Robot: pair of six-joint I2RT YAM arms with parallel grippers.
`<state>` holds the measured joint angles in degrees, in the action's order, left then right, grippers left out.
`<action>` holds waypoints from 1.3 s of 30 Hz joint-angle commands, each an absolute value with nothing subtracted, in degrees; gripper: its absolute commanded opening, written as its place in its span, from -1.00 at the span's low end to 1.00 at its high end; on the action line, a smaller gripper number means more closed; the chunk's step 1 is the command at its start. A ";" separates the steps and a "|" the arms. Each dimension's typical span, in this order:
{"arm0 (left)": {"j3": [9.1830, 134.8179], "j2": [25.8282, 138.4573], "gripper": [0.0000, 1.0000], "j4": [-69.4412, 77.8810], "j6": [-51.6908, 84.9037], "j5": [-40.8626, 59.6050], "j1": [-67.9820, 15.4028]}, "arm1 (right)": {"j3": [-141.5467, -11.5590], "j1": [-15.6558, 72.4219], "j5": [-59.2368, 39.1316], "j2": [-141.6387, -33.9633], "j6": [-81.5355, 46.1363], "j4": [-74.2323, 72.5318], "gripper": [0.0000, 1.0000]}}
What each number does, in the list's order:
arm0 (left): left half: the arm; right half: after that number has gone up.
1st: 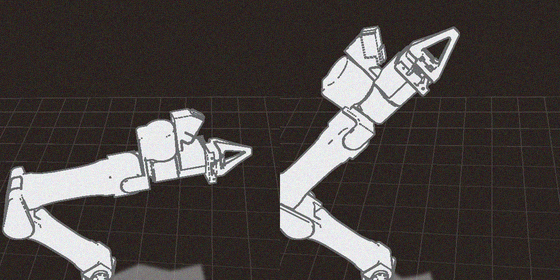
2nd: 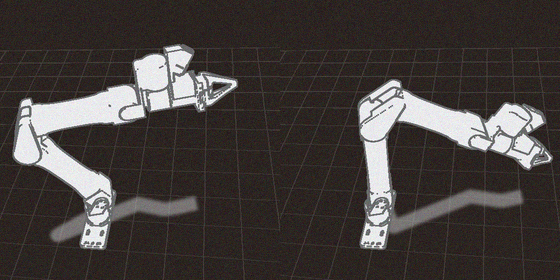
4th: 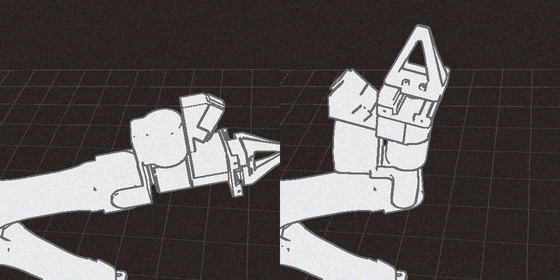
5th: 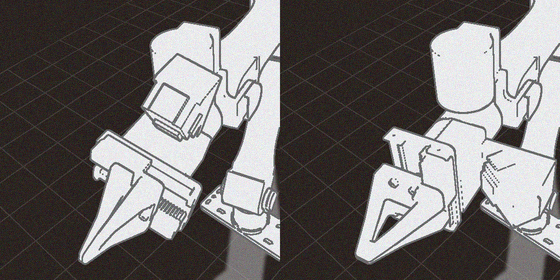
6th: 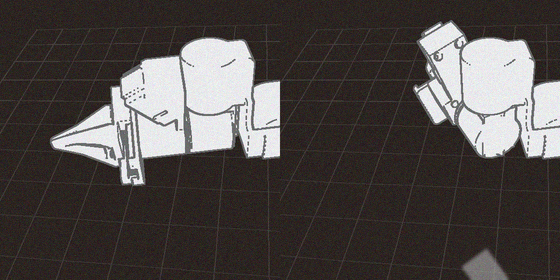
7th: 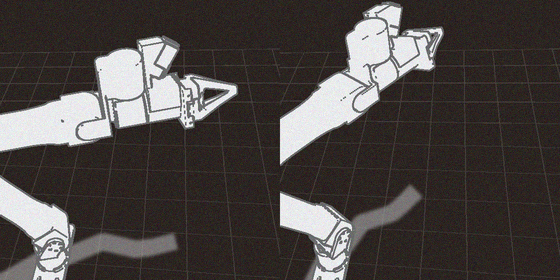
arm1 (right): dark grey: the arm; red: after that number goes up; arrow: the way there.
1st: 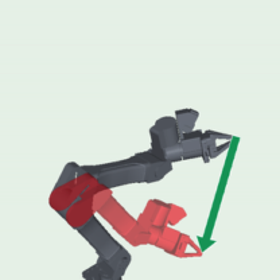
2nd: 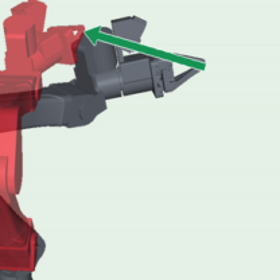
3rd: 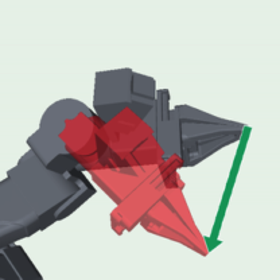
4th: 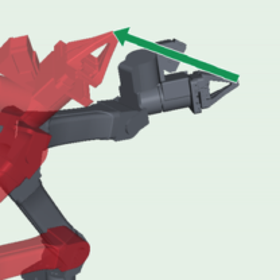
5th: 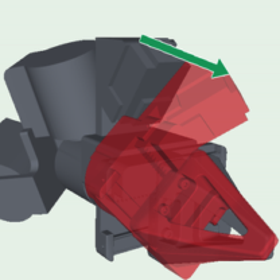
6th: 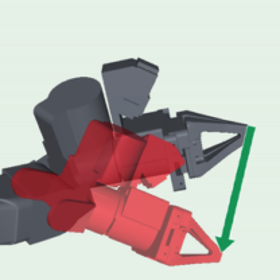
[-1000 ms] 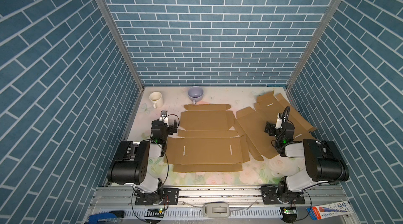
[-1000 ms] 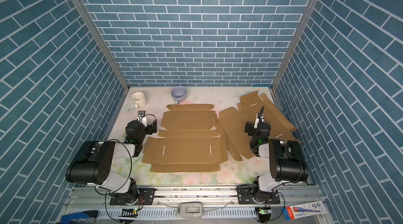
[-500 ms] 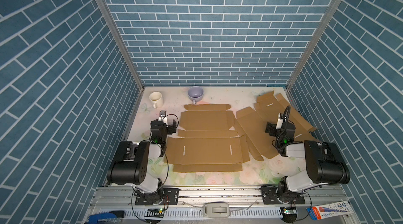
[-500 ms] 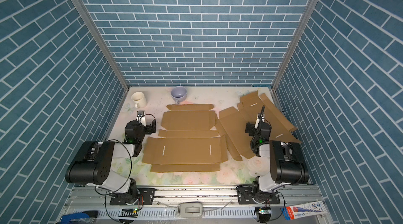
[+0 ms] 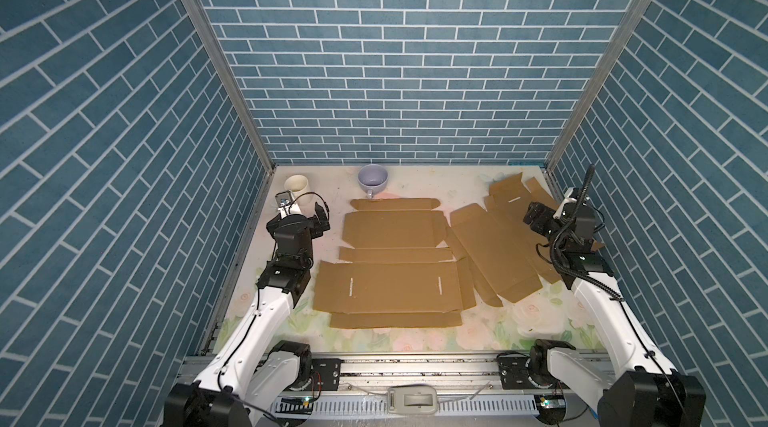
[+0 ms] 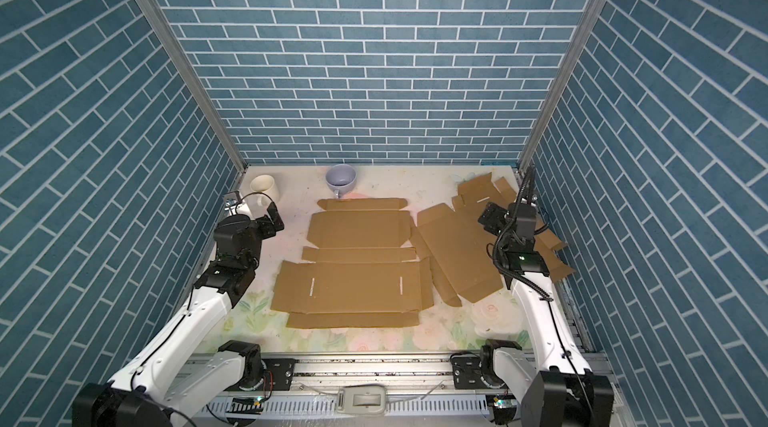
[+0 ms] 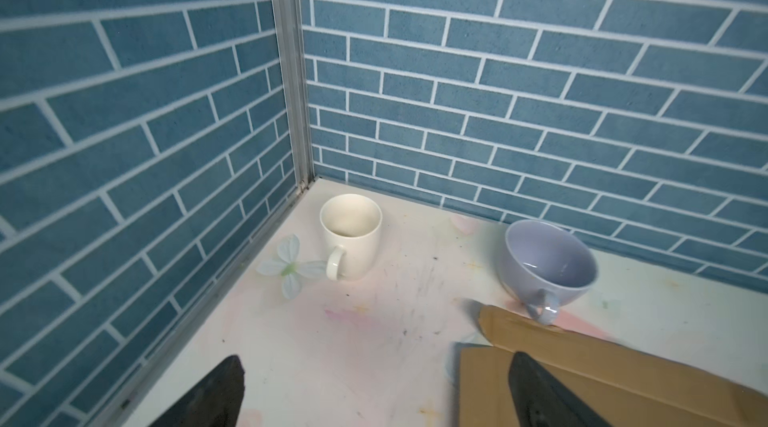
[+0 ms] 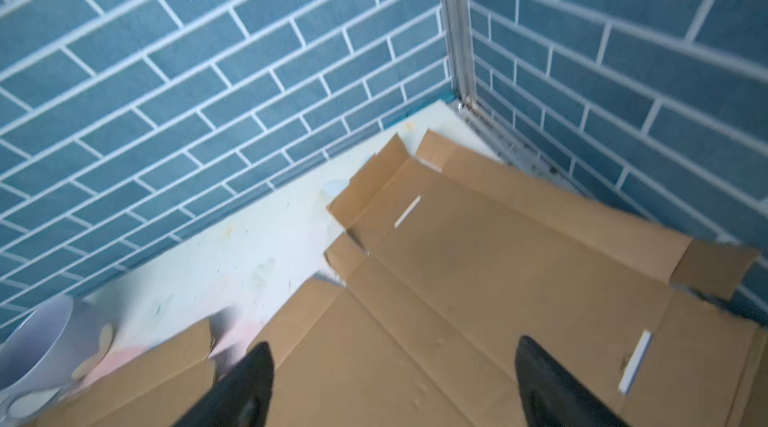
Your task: Fold the paper box
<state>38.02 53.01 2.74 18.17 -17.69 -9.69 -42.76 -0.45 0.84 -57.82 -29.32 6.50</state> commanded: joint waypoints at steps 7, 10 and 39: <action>45.61 55.86 0.67 -20.64 25.72 -1.67 -11.55 | -43.65 0.88 -15.62 -58.89 -36.43 27.60 0.56; 49.57 60.78 0.68 -24.94 24.57 -7.99 -21.20 | -45.83 3.76 -15.35 -60.56 -34.82 31.89 0.54; 51.88 84.87 0.45 -8.37 28.27 2.40 -41.97 | -43.80 29.32 -14.24 -78.04 -33.86 32.17 0.03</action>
